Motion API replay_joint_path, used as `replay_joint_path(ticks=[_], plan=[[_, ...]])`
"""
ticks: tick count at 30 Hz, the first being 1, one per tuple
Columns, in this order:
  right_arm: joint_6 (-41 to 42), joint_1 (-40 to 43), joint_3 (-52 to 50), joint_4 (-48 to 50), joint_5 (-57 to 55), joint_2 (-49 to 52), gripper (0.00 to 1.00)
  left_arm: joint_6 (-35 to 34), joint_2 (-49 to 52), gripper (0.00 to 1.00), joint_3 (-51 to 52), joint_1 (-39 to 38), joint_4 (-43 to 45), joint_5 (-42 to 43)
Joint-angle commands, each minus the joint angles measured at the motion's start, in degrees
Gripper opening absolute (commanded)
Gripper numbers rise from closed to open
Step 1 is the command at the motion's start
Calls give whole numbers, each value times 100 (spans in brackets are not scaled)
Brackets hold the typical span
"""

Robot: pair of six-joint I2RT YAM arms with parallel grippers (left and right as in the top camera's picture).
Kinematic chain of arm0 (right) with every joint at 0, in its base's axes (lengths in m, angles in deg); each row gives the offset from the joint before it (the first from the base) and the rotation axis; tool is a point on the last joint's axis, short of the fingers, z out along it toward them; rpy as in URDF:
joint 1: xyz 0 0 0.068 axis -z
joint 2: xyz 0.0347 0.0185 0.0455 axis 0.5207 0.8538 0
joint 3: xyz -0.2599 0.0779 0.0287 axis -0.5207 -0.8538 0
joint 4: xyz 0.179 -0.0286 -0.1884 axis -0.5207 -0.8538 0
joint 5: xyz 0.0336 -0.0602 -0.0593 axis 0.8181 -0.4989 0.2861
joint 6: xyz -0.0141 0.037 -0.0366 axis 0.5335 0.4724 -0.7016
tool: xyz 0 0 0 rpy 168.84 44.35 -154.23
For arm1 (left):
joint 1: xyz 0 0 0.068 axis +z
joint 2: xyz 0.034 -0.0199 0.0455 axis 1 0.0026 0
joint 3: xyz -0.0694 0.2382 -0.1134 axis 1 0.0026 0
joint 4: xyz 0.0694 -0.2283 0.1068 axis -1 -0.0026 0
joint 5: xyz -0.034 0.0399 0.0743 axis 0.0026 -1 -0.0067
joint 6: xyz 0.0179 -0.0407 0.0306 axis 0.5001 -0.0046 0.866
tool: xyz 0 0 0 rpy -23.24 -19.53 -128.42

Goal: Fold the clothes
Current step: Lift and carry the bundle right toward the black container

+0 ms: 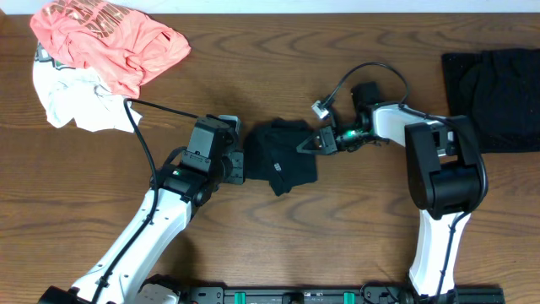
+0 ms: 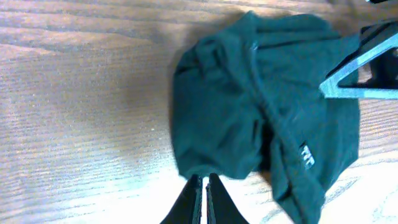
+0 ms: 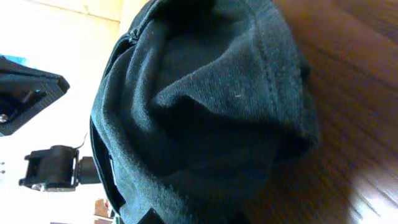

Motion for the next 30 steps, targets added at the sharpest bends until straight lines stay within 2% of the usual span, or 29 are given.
replay_joint_path(ticks=[1, 6, 18, 25, 30], plan=[[-188, 2, 0, -122, -15, 55, 1, 26, 59, 6, -15, -7, -35, -7], [-111, 94, 13, -348, -507, -140, 1, 28, 79, 6, -15, -7, -28, -9], [1392, 162, 315, -581, -2719, -1840, 1, 26, 79, 6, -15, -7, 37, -9], [1449, 162, 461, -835, -3571, -2841, 1, 26, 81, 6, -15, -7, 44, -9], [1401, 168, 498, -833, -3969, -3195, 1, 26, 81, 6, -15, -7, 59, -9]])
